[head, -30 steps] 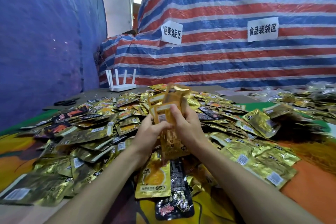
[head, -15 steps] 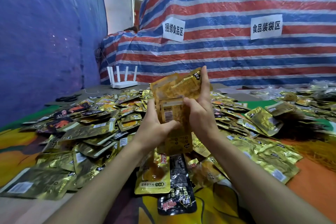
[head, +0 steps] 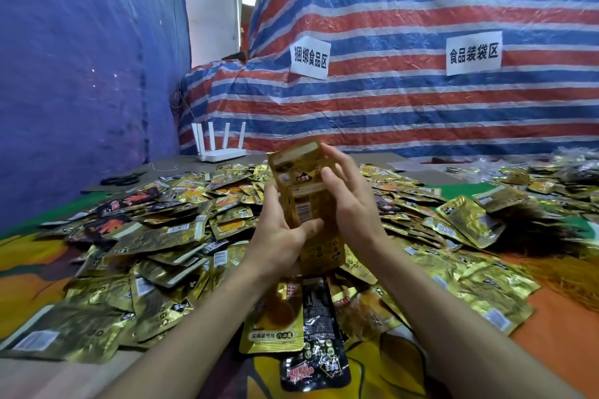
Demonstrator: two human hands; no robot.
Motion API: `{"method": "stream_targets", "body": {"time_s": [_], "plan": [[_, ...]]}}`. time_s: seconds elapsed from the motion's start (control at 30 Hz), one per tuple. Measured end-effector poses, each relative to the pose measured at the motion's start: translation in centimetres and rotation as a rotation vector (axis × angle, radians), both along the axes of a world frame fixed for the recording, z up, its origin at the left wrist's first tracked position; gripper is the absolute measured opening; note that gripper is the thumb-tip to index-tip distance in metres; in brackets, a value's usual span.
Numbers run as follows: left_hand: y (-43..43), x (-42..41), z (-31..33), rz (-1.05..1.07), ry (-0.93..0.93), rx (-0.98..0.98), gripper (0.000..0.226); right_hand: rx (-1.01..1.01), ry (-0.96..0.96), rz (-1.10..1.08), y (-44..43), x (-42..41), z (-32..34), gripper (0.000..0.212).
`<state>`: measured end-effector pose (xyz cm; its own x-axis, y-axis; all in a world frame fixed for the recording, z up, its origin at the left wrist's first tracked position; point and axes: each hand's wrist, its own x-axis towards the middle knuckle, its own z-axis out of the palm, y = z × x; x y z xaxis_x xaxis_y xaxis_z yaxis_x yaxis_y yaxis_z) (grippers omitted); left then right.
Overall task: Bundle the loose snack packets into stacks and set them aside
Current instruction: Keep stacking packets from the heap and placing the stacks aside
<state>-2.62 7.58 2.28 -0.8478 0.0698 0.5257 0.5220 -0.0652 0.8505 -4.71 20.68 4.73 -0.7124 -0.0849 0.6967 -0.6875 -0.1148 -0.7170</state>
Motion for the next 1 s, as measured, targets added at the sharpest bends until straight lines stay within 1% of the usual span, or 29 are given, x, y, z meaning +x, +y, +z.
{"method": "stream_targets", "body": {"time_s": [0.13, 0.2, 0.27, 0.33, 0.4, 0.5, 0.63, 0.7, 0.77, 0.83, 0.87, 1.0], "plan": [[0.3, 0.2, -0.1, 0.106, 0.163, -0.056, 0.054, -0.051, -0.089, 0.063, -1.0, 0.4, -0.3, 0.030], [0.1, 0.3, 0.0, 0.134, 0.220, -0.121, 0.052, -0.099, -0.113, 0.058, -1.4, 0.4, -0.4, 0.034], [-0.2, 0.2, 0.1, 0.117, 0.199, -0.242, 0.050, -0.148, -0.132, 0.011, -1.7, 0.4, -0.7, 0.037], [-0.5, 0.0, 0.1, 0.135, 0.171, -0.335, 0.052, -0.207, -0.208, -0.035, -1.8, 0.5, -0.9, 0.040], [-0.7, -0.1, 0.0, 0.167, 0.178, -0.324, 0.053, -0.229, -0.268, -0.039, -1.7, 0.4, -1.1, 0.044], [-0.7, -0.3, -0.2, 0.205, 0.209, -0.318, 0.059, -0.213, -0.295, -0.045, -2.0, 0.6, -1.2, 0.047], [-0.9, -0.5, -0.2, 0.269, 0.271, -0.382, 0.054, -0.212, -0.364, 0.015, -2.2, 1.1, -0.7, 0.065], [-0.8, -0.5, -0.1, 0.295, 0.298, -0.387, 0.050, -0.211, -0.379, 0.004, -2.2, 1.1, -0.3, 0.062], [-0.7, -0.5, 0.0, 0.307, 0.286, -0.361, 0.049, -0.215, -0.437, -0.021, -2.2, 0.8, -0.3, 0.054], [-0.7, -0.5, 0.0, 0.298, 0.257, -0.380, 0.050, -0.236, -0.502, 0.038, -2.3, 0.5, -0.4, 0.041], [-0.7, -0.5, -0.1, 0.285, 0.238, -0.392, 0.050, -0.240, -0.507, 0.069, -2.3, 0.4, -0.4, 0.038], [-0.9, -0.5, 0.0, 0.223, 0.223, -0.405, 0.041, -0.166, -0.399, 0.030, -2.4, 0.4, -0.3, 0.047]]}}
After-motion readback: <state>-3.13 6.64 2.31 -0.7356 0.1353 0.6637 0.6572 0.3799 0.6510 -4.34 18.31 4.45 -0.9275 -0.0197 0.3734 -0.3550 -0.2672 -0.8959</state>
